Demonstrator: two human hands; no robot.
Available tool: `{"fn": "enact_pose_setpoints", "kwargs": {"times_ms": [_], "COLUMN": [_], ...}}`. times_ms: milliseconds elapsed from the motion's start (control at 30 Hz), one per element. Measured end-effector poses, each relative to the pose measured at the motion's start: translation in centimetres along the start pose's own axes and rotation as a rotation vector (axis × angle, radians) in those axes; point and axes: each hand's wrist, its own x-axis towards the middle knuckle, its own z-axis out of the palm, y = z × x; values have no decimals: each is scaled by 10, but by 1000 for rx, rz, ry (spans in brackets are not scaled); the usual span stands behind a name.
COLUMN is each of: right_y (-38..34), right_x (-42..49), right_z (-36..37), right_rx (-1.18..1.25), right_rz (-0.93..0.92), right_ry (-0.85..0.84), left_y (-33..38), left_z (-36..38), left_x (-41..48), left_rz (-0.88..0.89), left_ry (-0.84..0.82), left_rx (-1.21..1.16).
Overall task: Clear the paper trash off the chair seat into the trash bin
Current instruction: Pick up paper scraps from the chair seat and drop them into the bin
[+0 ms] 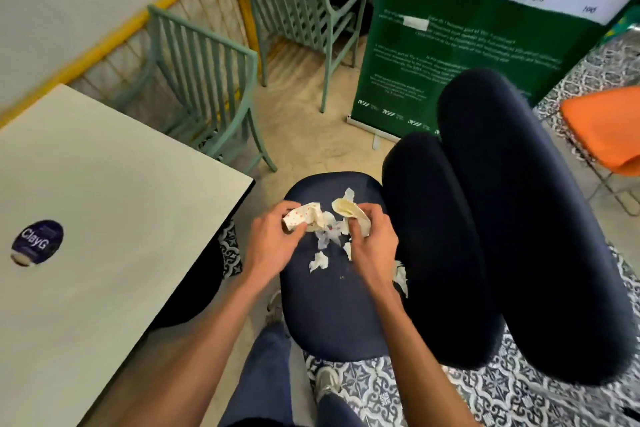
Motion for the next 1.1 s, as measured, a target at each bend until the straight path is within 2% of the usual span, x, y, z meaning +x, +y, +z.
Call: {"fn": "enact_pose_setpoints", "kwargs": {"times_ms": [167,367,567,733,900,1100], "right_y": [-47,-84,-113,-121,-128,-128], "right_x": [-53,-129,-222,-312,-433,-535], "right_z": [-19,-18,13,49,88,125], "right_rx": [36,63,53,39,0,-74], "right_rz": [-184,-285,-422,-519,-540,-513], "right_ry": [-110,-271,-472,-630,-791,-989], "left_y": [4,-18,-59,-99,-141,-195], "left_z": [-49,-106,-158,-186,-215,-230], "left_x": [-82,-196,-310,-417,-550,-666], "left_rz": [-120,-243,-365,-480,-619,-802], "left_ry": [185,409,645,744,853,950], "left_rx": [-88,-131,-195,-277,-280,-257]}}
